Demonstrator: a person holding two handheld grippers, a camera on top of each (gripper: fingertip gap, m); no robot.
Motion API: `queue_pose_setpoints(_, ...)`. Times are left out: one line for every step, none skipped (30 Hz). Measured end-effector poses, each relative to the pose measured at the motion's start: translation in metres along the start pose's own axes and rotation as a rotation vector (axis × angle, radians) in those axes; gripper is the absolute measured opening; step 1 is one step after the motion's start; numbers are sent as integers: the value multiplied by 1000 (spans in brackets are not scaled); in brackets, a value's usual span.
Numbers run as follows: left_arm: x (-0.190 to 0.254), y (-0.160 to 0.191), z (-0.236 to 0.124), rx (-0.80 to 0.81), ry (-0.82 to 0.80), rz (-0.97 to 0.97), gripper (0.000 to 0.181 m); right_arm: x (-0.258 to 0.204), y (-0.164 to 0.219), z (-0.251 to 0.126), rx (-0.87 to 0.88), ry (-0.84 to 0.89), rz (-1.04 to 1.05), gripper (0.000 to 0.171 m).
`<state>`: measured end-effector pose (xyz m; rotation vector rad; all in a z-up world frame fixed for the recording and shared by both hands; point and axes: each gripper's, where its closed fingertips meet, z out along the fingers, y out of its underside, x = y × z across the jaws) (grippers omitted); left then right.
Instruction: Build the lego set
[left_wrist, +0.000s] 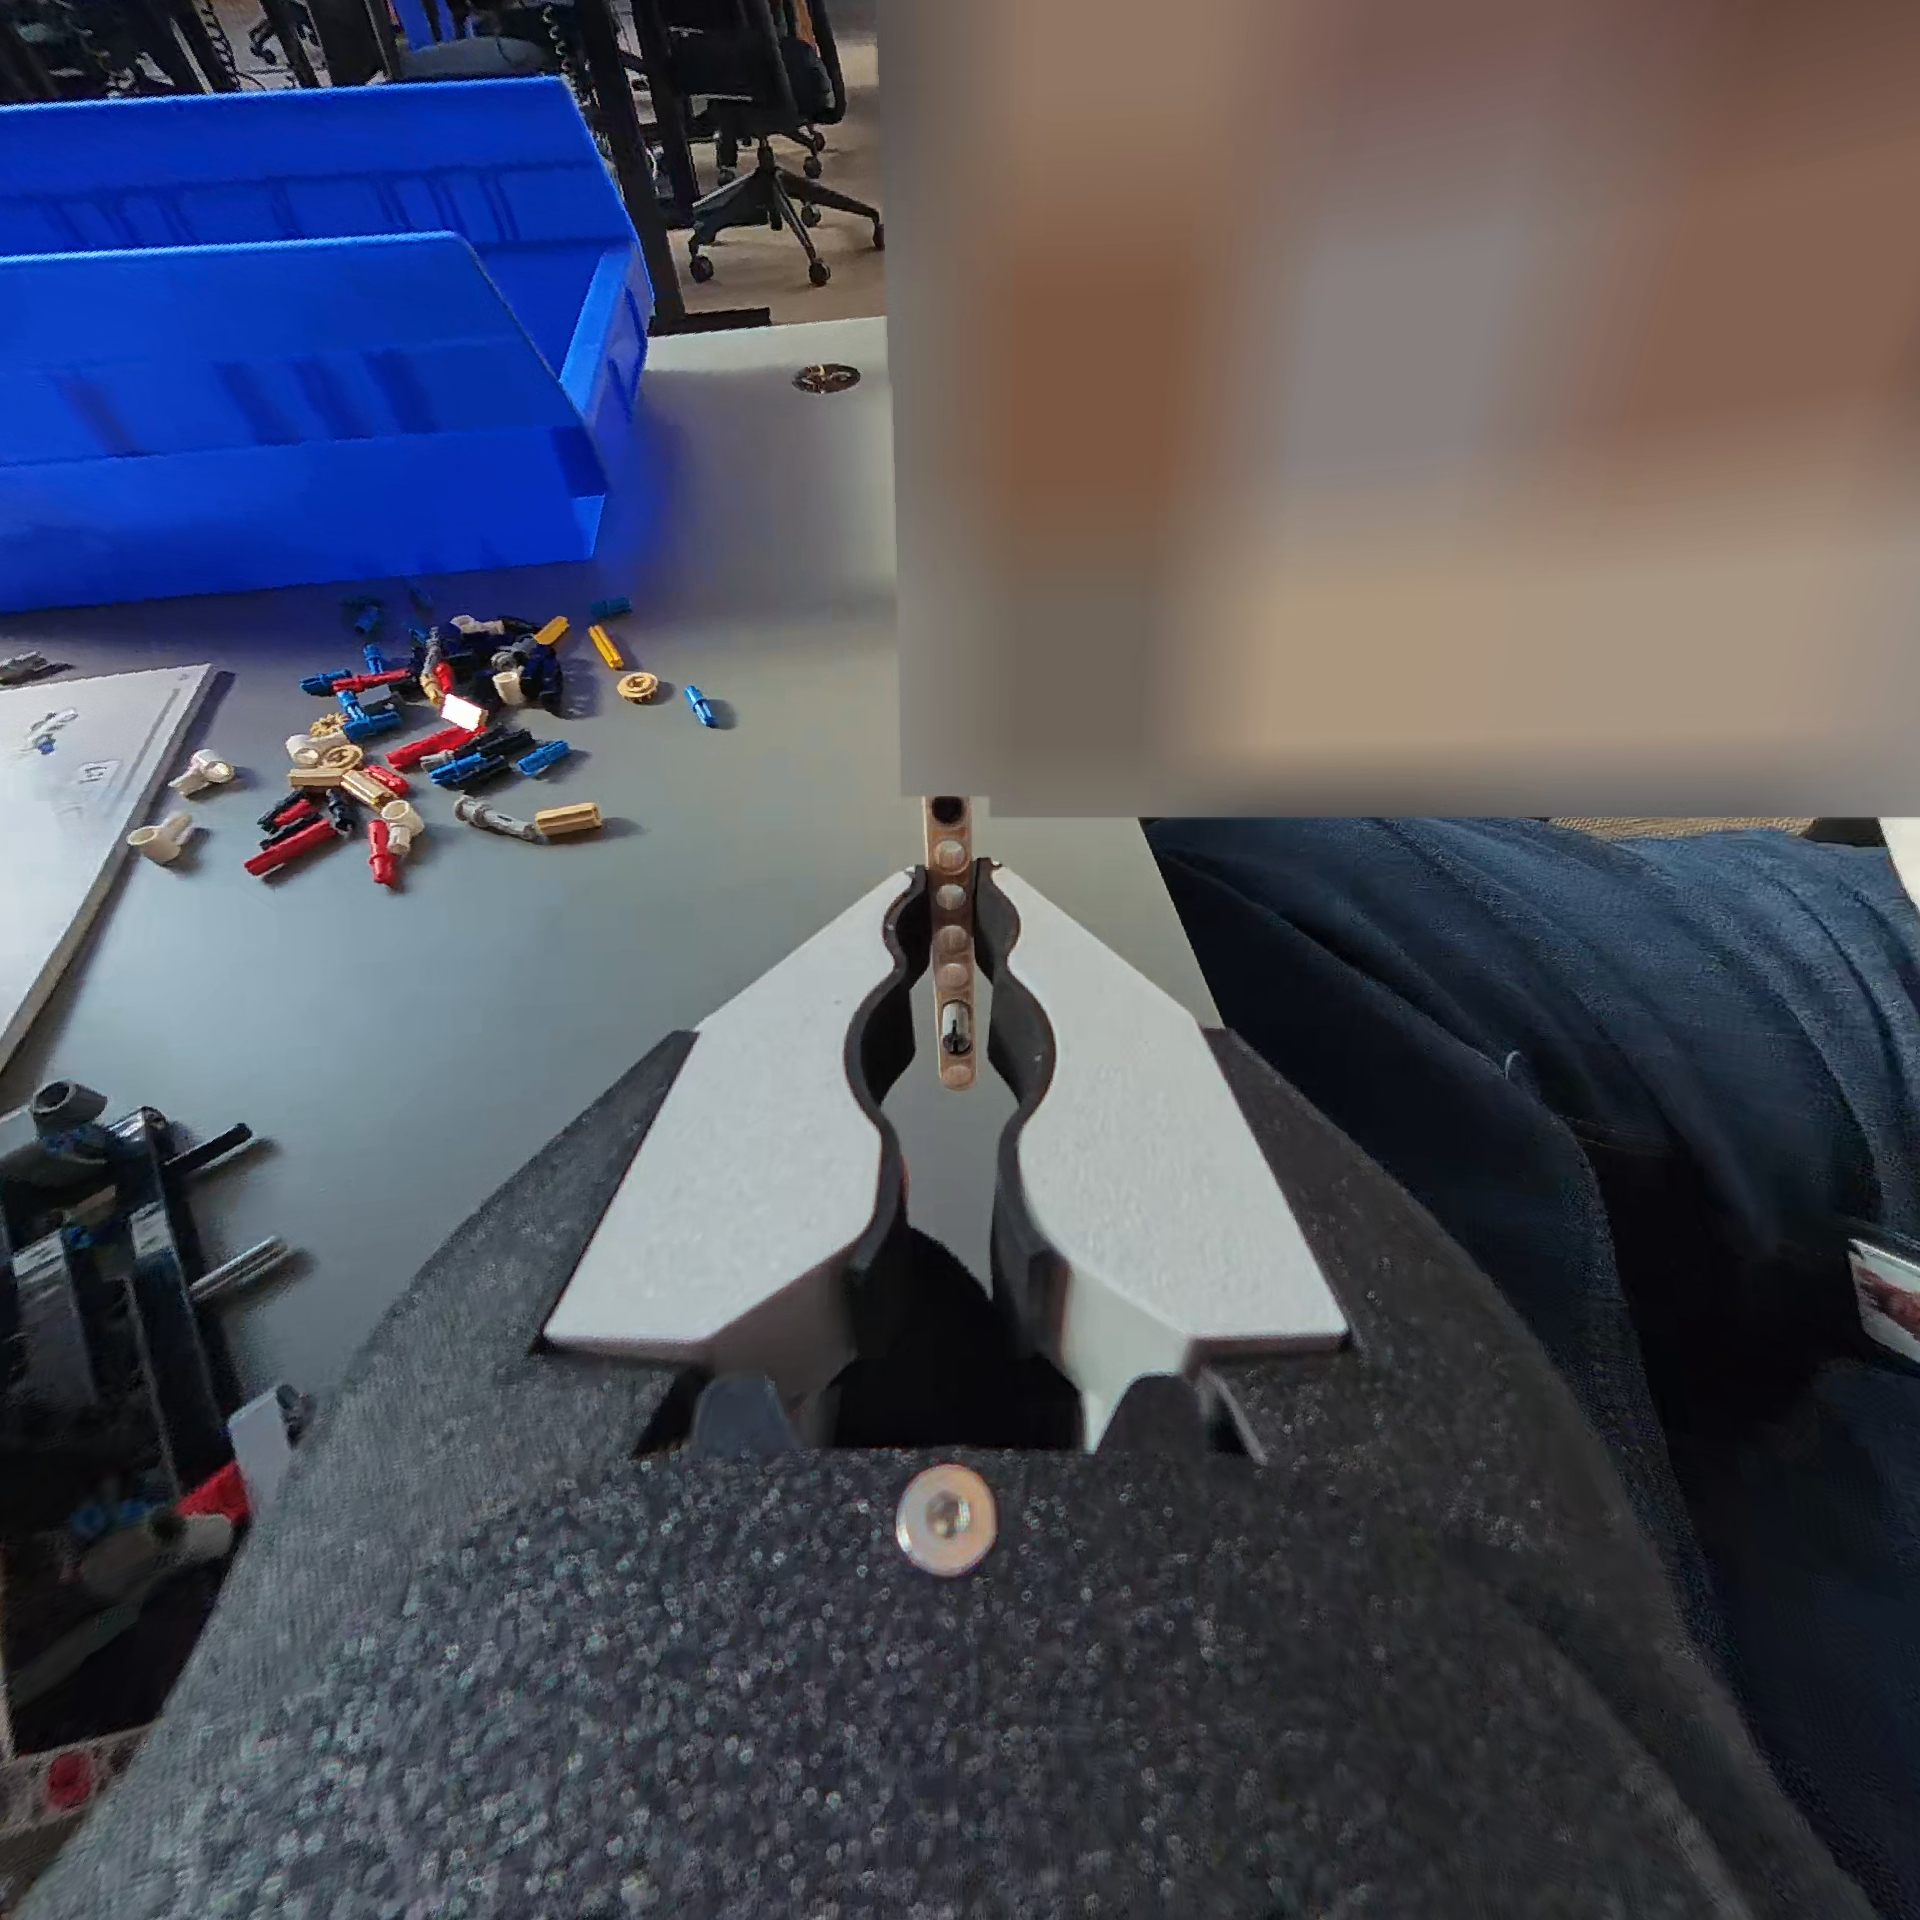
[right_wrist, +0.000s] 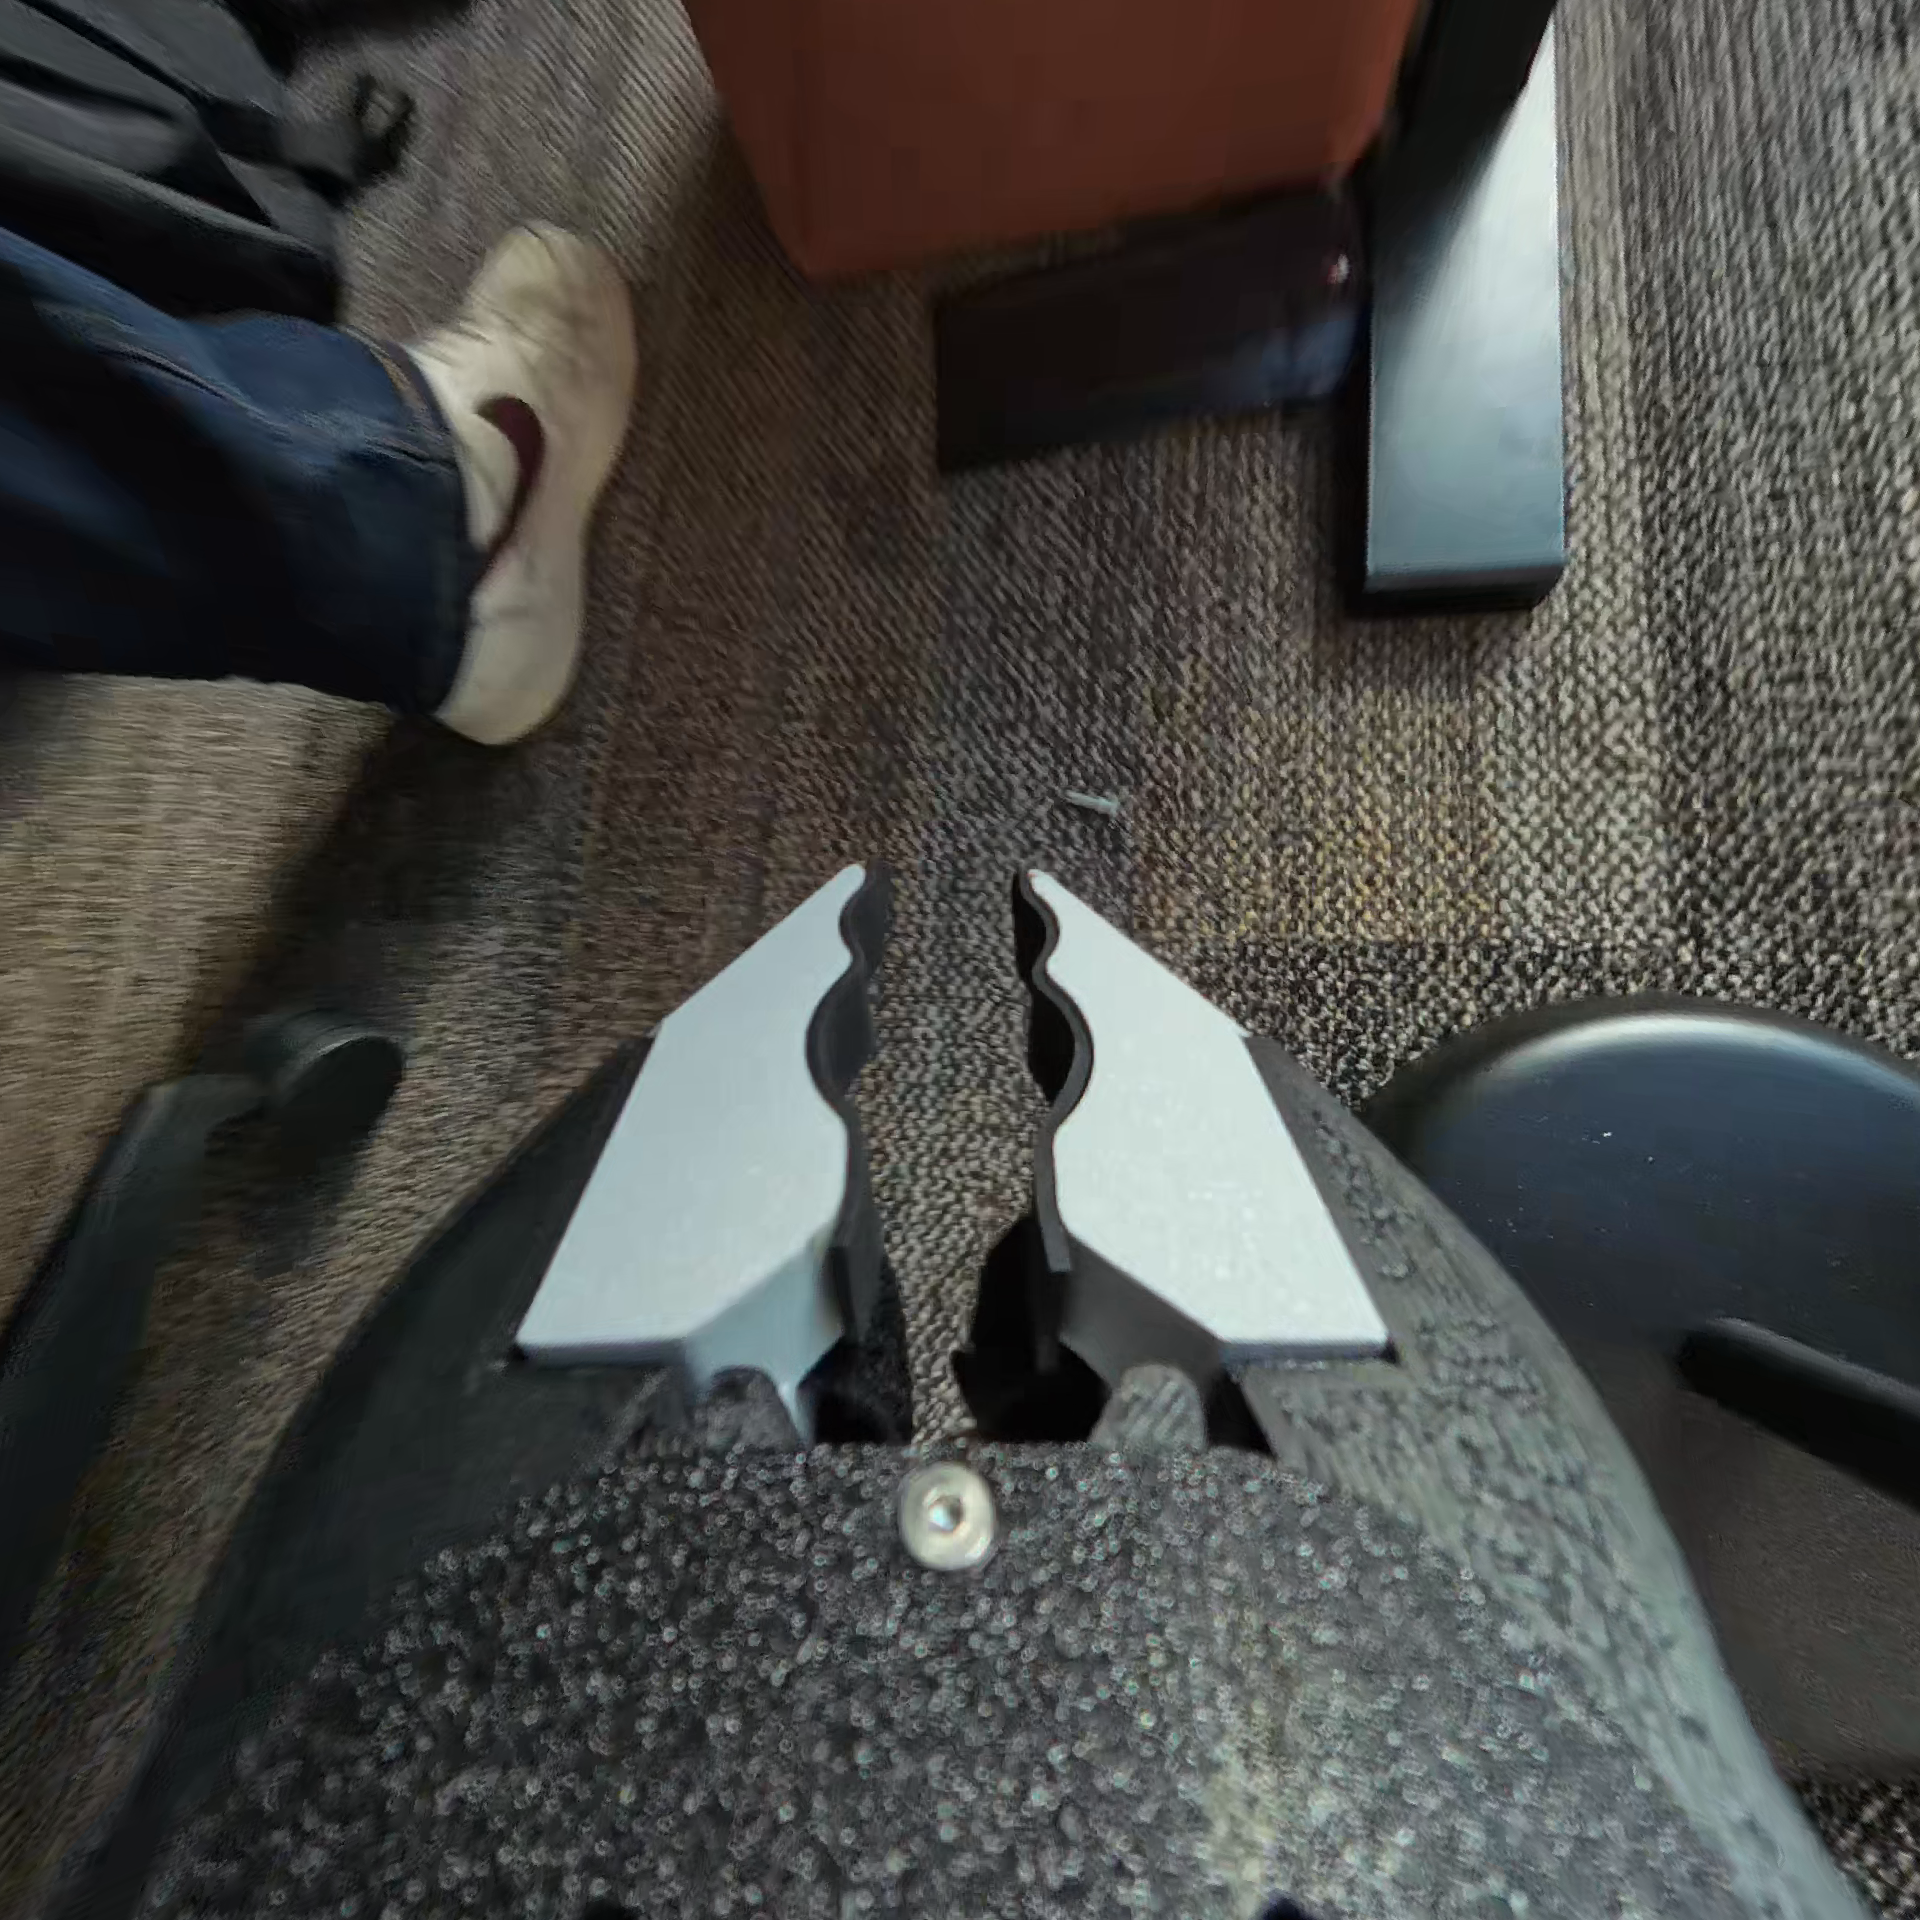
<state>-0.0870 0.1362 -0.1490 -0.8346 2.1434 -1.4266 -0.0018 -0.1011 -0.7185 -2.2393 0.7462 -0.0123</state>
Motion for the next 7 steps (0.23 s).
queue_pose_setpoints(1,0,3,-5,-4,14,5,13,20,33,-35,47,19,22)
queue_pose_setpoints(2,-1,5,-5,2,23,5,23,38,63,-74,69,60,23)
queue_pose_setpoints(3,-2,7,-7,9,26,5,29,54,91,-110,83,92,26)
queue_pose_setpoints(3,-2,8,-10,12,25,5,36,63,114,-117,111,108,27)
queue_pose_setpoints(2,-2,10,-13,15,21,5,42,66,132,-93,144,105,26)
queue_pose_setpoints(2,-2,10,-14,21,17,5,45,65,147,-55,166,68,26)
queue_pose_setpoints(3,-2,10,-13,30,10,5,51,62,158,-32,207,23,25)
